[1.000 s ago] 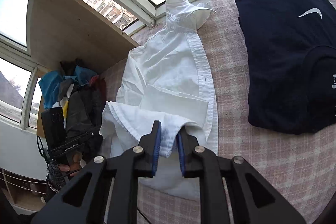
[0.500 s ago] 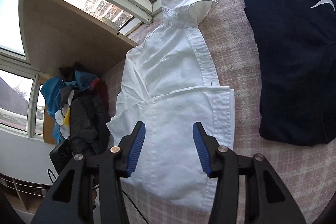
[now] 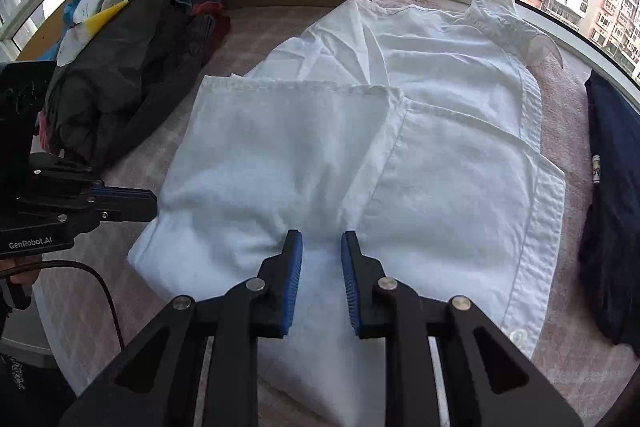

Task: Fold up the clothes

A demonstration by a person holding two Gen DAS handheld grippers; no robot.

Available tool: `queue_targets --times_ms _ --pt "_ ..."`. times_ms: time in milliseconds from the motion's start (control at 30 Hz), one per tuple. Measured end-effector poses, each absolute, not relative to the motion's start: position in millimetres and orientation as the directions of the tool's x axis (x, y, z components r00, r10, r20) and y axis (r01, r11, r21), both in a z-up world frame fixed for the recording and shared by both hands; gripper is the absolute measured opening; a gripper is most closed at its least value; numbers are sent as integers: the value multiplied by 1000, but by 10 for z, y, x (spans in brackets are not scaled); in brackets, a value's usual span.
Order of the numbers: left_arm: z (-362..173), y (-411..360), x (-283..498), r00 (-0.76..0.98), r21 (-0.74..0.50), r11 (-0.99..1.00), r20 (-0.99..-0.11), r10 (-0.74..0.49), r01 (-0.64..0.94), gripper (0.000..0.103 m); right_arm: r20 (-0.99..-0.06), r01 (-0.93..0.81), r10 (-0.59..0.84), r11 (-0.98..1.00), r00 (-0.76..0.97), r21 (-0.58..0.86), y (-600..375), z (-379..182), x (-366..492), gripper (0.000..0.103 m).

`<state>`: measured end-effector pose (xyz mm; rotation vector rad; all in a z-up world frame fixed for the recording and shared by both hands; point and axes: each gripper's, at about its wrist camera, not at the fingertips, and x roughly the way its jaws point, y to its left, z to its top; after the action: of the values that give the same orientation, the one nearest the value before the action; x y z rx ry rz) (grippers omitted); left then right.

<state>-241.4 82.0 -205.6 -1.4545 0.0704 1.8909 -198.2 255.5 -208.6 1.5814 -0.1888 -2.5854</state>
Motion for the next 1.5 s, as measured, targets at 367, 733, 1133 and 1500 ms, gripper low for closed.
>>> queue_targets --times_ms 367,733,1133,1500 --pt "-1453 1326 -2293 -215 -286 -640 -780 587 -713 1 -794 -137 -100 -965 -600 225 3182 -1619 -1512 4" --pt "-2267 1819 -2601 -196 -230 -655 -838 510 -719 2 -857 -172 -117 -957 -501 231 3458 -2109 -1615 0" --pt "-1656 2107 -2560 -183 -284 -586 -770 611 -758 8 -791 -210 -144 -922 -594 326 4524 -1880 -2954 46" --pt "-2148 2352 -2780 -112 -315 -592 -812 573 -742 5 -760 -136 -142 -947 -634 291 4568 -2248 -3551 51"
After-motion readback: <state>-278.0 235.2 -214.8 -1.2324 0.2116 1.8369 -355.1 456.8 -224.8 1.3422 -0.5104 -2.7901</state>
